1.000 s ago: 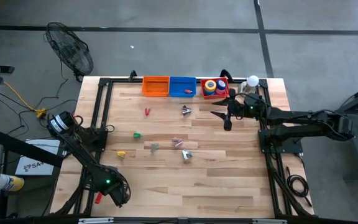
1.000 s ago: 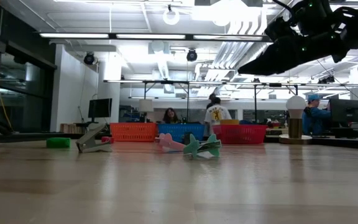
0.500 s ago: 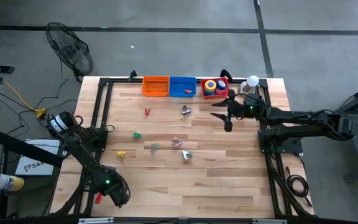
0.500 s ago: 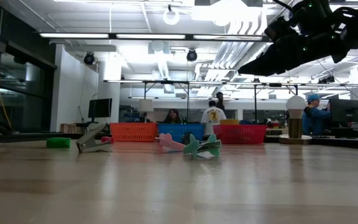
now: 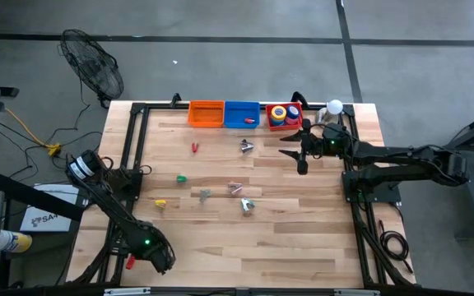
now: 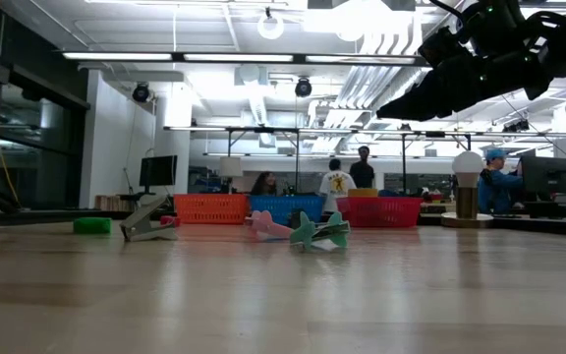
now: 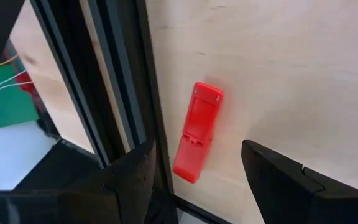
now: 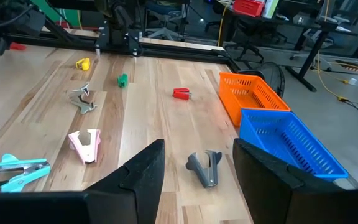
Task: Pick and place Stapler, Stapler remover, tape
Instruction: Put the red stapler into the blue bin
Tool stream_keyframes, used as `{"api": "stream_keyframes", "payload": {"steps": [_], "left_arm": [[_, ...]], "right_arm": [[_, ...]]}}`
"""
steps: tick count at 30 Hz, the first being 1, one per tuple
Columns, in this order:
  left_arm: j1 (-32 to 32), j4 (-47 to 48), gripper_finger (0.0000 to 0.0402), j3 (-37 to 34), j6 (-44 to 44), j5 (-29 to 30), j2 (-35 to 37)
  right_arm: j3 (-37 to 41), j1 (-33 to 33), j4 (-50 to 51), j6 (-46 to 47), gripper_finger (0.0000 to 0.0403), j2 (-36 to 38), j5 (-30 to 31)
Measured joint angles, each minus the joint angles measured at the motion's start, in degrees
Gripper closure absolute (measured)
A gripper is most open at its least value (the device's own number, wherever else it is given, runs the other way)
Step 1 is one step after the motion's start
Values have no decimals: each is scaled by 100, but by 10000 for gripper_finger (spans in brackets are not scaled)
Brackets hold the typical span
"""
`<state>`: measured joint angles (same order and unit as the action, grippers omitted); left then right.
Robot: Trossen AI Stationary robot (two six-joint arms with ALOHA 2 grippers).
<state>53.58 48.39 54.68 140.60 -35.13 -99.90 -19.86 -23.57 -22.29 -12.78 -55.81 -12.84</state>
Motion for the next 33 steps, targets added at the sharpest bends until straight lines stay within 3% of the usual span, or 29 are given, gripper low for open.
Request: {"api": "stream_keyframes", "payload": {"steps": [4,17,24,33], "left_arm": [[-2,-59,170,0,-40,-193,-130],[12,-513,170,-130,-261,229,-106],[-22,-1328,170,-724,-335,-233,-76],[-74,-1635,170,-785,-760,-256,-100]], "right_arm": [[0,0,0,19,221,0,0],[0,0,31,31,221,0,-90],[0,0,38,31,221,0,-88],[0,0,62,31,221,0,-88]]}}
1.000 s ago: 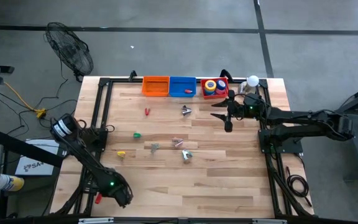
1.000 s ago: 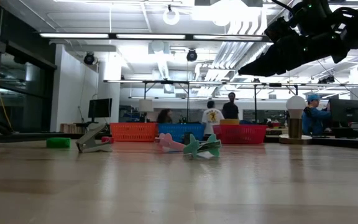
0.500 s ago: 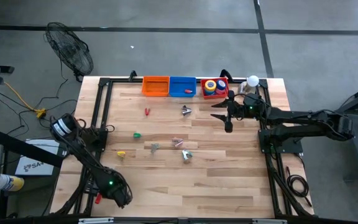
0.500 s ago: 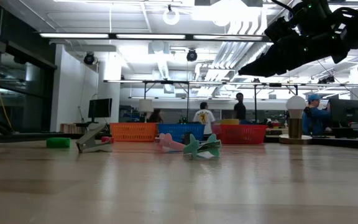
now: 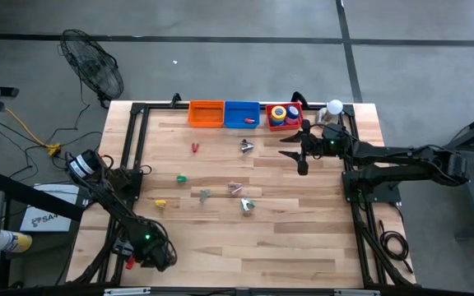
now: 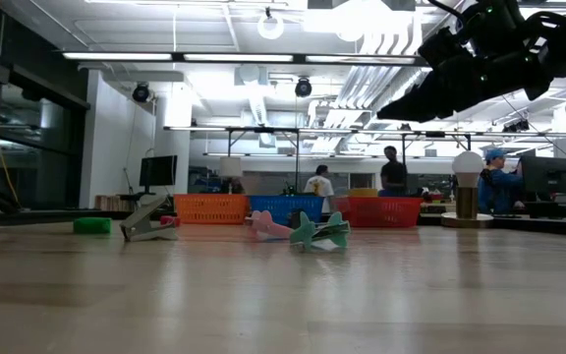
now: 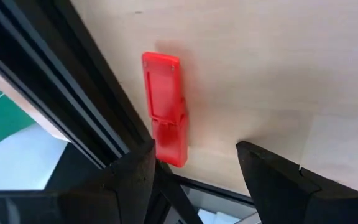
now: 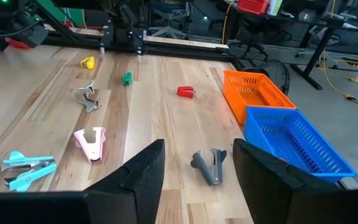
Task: Pick and place Stapler, Stapler remover, tape
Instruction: Put the red stapler into the blue bin
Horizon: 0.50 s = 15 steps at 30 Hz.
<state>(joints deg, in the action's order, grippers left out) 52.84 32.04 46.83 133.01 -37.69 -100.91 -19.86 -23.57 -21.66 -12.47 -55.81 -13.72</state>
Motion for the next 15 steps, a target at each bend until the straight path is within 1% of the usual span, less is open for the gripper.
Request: {"api": "stream_keyframes", "payload": {"steps": [5,9,15], "left_arm": [[23,-230,170,-12,-317,238,2],[24,-328,170,-20,-539,245,-2],[18,-492,169,12,-640,225,-10]], "right_arm": [[0,-2,61,0,221,-2,0],[0,-2,61,0,221,-2,0],[0,-1,60,0,221,-2,0]]}}
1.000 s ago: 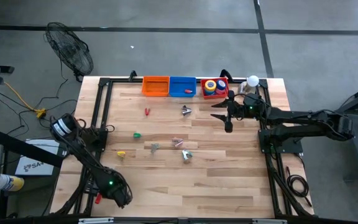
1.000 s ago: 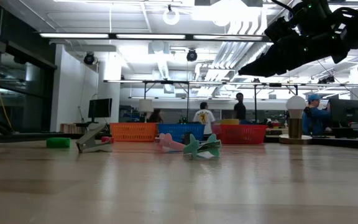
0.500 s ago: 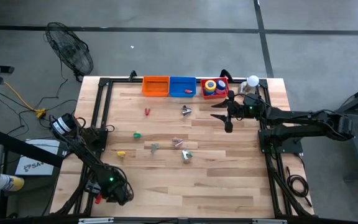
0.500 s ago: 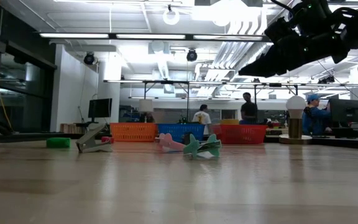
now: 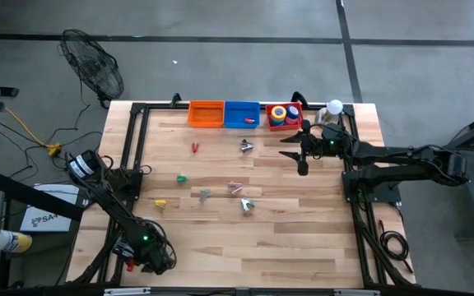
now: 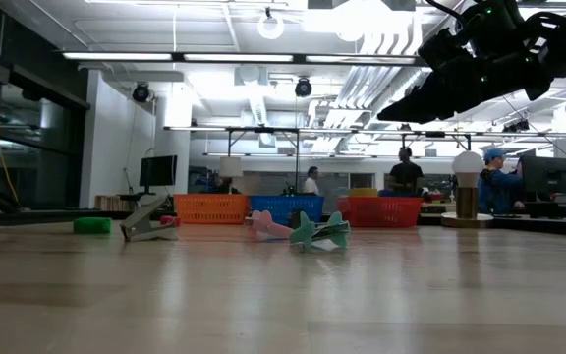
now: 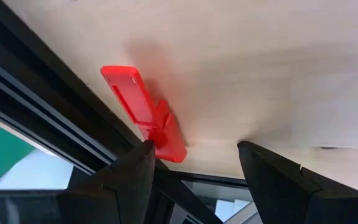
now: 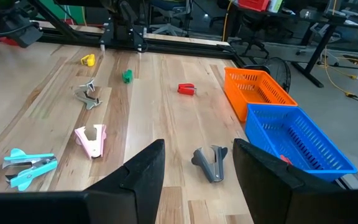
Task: Pick and place Stapler, Stapler remover, tape
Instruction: Put the red stapler into the blue bin
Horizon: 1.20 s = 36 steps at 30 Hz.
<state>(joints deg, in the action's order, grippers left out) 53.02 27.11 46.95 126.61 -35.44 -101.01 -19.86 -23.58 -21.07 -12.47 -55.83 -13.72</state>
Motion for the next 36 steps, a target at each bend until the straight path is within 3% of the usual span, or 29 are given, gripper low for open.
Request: {"api": "stream_keyframes", "payload": {"steps": [19,32,36], "left_arm": [[-11,418,169,591,-35,718,17],[-105,574,170,604,-33,1125,230],[-105,645,170,598,3,1614,443]], "right_arm": [[0,1,-12,0,221,0,2],[0,0,-14,-20,221,1,2],[0,-1,-14,-22,221,0,2]]}}
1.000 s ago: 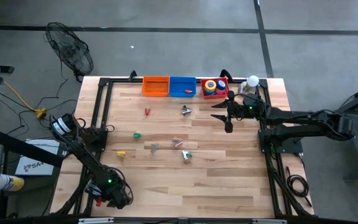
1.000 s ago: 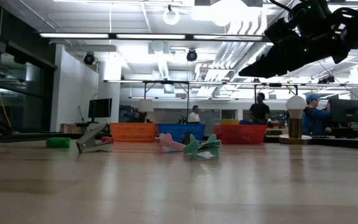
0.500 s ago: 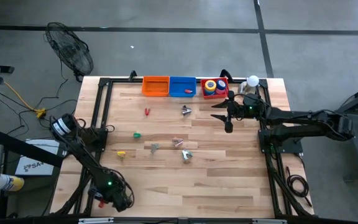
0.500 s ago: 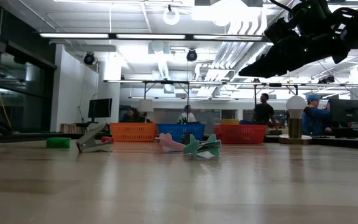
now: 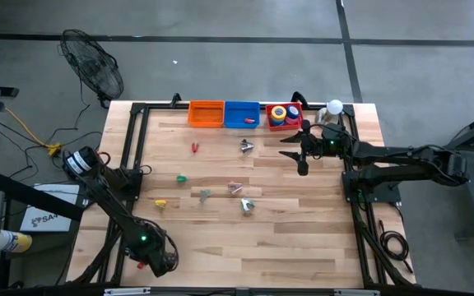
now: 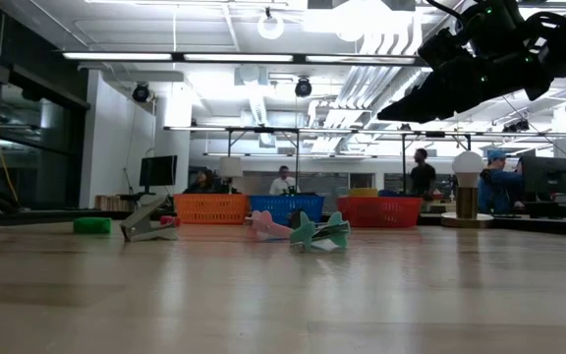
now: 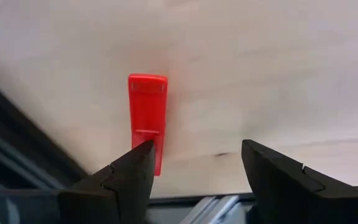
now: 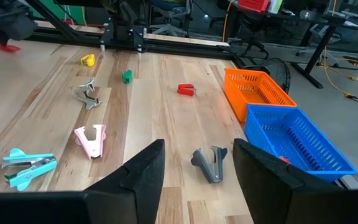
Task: Pick and place Stapler, Stapler remover, tape
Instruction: Put the red stapler into the blue bin
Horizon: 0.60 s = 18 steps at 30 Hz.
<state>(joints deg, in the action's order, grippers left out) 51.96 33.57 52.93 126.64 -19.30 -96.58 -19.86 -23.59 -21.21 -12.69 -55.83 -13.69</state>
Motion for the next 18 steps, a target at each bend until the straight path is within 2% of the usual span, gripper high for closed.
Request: {"api": "stream_keyframes", "payload": {"steps": [3,18], "left_arm": [[-1,135,170,-2,92,365,158],[15,465,170,-4,108,598,511]], "right_arm": [[0,2,2,0,221,0,0],[0,0,13,12,221,0,0]]}}
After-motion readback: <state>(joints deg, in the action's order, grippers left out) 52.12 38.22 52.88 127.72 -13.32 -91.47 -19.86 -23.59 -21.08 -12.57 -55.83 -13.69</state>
